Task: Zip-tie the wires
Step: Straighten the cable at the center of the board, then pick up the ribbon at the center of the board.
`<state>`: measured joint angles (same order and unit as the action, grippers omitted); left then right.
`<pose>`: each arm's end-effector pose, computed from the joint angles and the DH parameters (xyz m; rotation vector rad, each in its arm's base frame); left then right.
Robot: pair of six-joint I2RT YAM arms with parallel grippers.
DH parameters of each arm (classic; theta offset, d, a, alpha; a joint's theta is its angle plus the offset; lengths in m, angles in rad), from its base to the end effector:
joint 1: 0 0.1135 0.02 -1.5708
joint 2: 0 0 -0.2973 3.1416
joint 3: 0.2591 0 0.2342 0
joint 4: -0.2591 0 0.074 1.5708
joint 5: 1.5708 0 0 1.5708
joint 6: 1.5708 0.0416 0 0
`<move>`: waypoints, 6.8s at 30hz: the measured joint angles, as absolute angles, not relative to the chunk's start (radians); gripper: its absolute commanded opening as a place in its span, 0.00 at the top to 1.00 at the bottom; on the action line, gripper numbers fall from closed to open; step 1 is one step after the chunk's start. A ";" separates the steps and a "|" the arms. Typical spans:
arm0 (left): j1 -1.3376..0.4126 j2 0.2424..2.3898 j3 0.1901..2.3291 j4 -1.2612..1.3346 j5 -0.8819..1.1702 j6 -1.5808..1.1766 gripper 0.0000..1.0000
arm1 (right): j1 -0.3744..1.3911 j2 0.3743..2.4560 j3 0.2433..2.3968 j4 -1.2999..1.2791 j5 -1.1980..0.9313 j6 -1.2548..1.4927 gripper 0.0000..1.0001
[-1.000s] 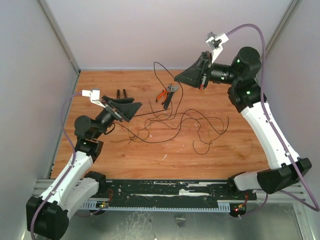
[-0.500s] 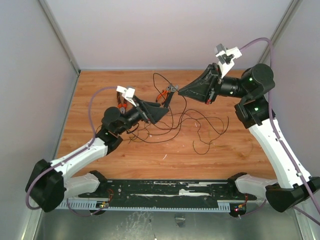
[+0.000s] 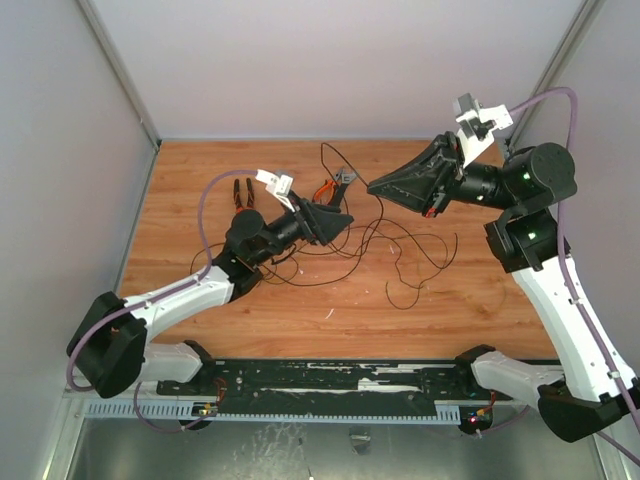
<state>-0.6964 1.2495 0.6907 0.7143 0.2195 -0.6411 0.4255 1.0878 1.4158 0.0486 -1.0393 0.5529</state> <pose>0.1960 -0.1757 0.3442 0.2394 1.5244 -1.2415 0.1358 0.1009 0.5415 -0.9150 1.2398 1.4103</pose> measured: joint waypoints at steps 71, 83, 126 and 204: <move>-0.700 0.935 0.630 -0.125 -0.262 -0.377 1.00 | 0.366 1.198 1.298 -0.867 0.274 0.142 1.00; -0.606 0.871 0.612 -0.168 -0.276 -0.442 1.00 | 0.396 1.338 1.211 -0.715 0.101 0.179 1.00; -0.381 1.025 0.320 0.026 -0.364 -0.656 0.90 | 0.509 1.740 1.035 -0.277 0.004 0.292 0.94; -0.347 2.013 1.455 -0.562 -0.202 -0.024 0.39 | 0.509 1.399 1.005 -0.313 0.007 0.238 0.49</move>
